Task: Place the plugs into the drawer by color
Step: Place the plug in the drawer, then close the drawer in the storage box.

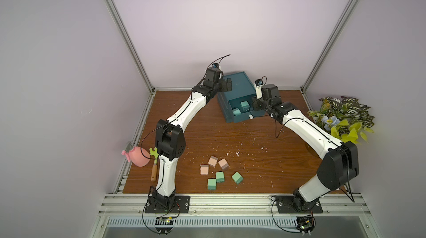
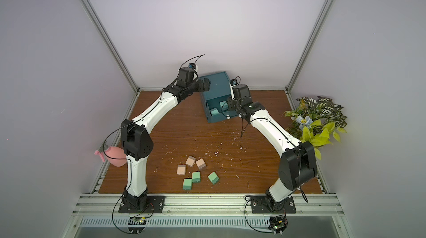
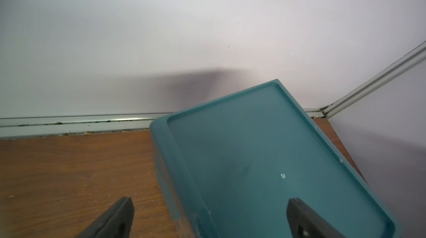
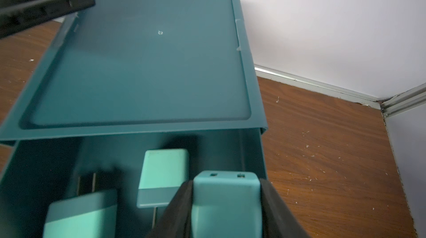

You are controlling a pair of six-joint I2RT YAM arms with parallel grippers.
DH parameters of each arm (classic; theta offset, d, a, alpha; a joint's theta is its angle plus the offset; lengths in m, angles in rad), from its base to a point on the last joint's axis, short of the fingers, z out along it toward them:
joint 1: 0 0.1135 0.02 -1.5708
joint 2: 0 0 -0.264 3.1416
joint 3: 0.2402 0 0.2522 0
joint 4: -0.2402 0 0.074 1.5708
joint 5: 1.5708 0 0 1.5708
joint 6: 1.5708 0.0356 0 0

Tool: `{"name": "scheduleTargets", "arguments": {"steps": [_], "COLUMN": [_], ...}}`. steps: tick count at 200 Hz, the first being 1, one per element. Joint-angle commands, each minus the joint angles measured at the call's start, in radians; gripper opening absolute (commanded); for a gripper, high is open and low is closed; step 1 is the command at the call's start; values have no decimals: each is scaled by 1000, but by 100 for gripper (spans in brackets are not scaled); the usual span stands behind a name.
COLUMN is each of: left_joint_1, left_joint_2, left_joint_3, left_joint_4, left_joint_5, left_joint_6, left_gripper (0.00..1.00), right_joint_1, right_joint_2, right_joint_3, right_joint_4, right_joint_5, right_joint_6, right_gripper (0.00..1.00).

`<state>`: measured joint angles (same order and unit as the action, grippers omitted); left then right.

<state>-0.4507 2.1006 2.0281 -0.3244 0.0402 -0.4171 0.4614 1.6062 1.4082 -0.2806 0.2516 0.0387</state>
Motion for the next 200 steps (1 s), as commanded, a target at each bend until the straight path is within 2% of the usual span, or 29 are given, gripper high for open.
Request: {"name": "scheduleTargets", "arguments": {"steps": [1,54,112,153,182,200], "left_joint_1": [1,1,1,1,1,1], "left_joint_2": [23,42,61,56,44,41], "left_joint_3": [27,14,3,-8,-24,-28], "left_joint_4": [-27,-34,-34,-34,-34,-34], "left_joint_5": [70,69,99,102,92,90], "left_joint_6": [-15,-8,-28,-38,-40,-44], "left_gripper": [100,100,91,82,80,77], "right_joint_1": [-8,-12,-15,-15,-12,-3], "right_joint_2": [1,14,-20,-55,-140,-250], "right_joint_3": [38,34,37,48,-7,-135], "right_joint_4": [12,8,0,-10,20,106], "right_joint_5": [15,14,11,-10,-34,-69], "right_joint_6": [-22,-23,-21,-9,13,36], "right_gripper": [37,42,52,54,55,55]}}
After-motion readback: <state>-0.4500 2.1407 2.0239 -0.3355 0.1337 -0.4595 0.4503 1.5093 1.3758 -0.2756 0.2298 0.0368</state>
